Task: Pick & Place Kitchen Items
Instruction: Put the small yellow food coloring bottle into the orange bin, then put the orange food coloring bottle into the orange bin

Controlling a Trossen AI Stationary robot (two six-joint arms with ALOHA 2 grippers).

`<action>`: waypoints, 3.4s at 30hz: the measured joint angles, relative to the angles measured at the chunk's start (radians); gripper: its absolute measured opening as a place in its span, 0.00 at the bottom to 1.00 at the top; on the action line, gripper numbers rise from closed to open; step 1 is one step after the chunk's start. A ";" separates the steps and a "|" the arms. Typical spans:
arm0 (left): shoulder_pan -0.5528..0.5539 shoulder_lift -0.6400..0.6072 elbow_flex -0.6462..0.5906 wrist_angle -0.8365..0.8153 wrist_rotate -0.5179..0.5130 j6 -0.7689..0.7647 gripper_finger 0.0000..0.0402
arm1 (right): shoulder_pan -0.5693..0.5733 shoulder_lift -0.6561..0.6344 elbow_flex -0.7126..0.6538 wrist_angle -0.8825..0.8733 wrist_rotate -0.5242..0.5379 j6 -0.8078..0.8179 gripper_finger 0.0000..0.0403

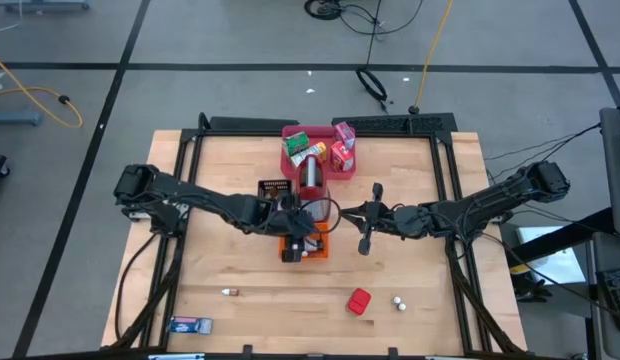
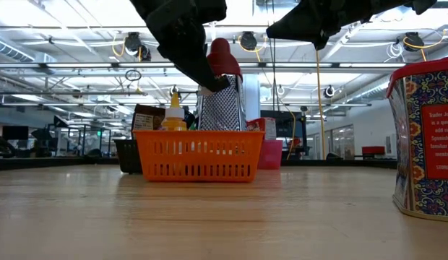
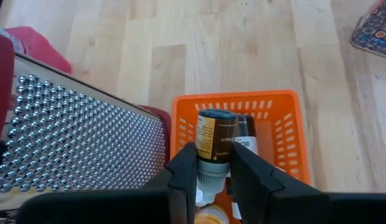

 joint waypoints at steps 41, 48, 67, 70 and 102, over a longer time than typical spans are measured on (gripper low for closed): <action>0.000 0.000 0.000 0.007 -0.002 -0.007 0.22 | 0.000 0.001 0.000 0.000 0.000 0.000 0.04; 0.000 0.000 0.000 0.009 -0.002 -0.007 0.22 | 0.000 0.001 0.000 0.000 0.000 0.000 0.04; 0.001 0.000 0.000 0.024 -0.003 -0.007 0.22 | 0.000 0.001 0.000 0.000 0.000 0.000 0.04; 0.002 0.000 0.000 0.024 -0.006 -0.008 0.23 | 0.000 0.001 0.000 0.000 0.000 0.000 0.04; -0.065 -0.001 0.000 -0.118 0.191 -0.174 0.63 | 0.000 0.001 0.000 -0.016 0.000 0.000 0.04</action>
